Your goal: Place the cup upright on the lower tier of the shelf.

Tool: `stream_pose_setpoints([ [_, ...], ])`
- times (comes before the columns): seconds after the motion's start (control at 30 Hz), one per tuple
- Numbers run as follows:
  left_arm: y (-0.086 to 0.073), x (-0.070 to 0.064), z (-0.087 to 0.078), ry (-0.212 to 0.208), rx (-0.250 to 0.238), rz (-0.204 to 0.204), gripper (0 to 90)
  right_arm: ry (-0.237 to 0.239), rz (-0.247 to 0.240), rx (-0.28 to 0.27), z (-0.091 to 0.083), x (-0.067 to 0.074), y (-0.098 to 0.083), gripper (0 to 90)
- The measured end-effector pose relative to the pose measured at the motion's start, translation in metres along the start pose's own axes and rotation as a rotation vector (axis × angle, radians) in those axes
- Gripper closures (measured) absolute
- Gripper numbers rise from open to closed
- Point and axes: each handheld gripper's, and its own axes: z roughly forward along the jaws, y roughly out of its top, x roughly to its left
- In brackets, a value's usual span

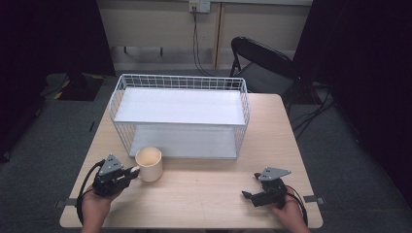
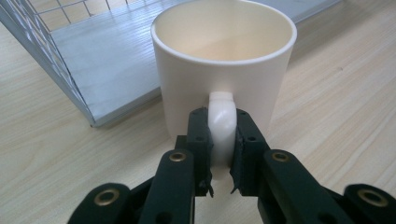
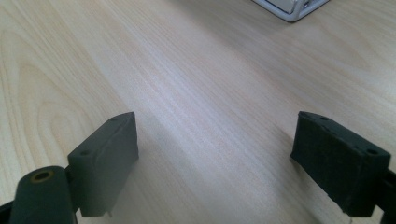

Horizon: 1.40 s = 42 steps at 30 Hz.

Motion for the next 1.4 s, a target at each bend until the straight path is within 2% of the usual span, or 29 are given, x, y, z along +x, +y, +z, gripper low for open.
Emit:
stream_pose_setpoints([
  [0.87, 0.006, 0.001, -0.008, 0.000, -0.072, -0.062, 80.2, 0.000, 0.000, 0.000, 0.000, 0.000, 0.000, 13.6],
  [1.07, 0.009, 0.001, -0.005, 0.006, -0.060, -0.057, 80.2, 0.000, 0.000, 0.000, 0.000, 0.000, 0.000, 13.6],
  [1.4, 0.018, -0.001, -0.005, 0.013, -0.071, -0.048, 80.3, 0.000, 0.000, 0.000, 0.000, 0.000, 0.000, 13.6],
])
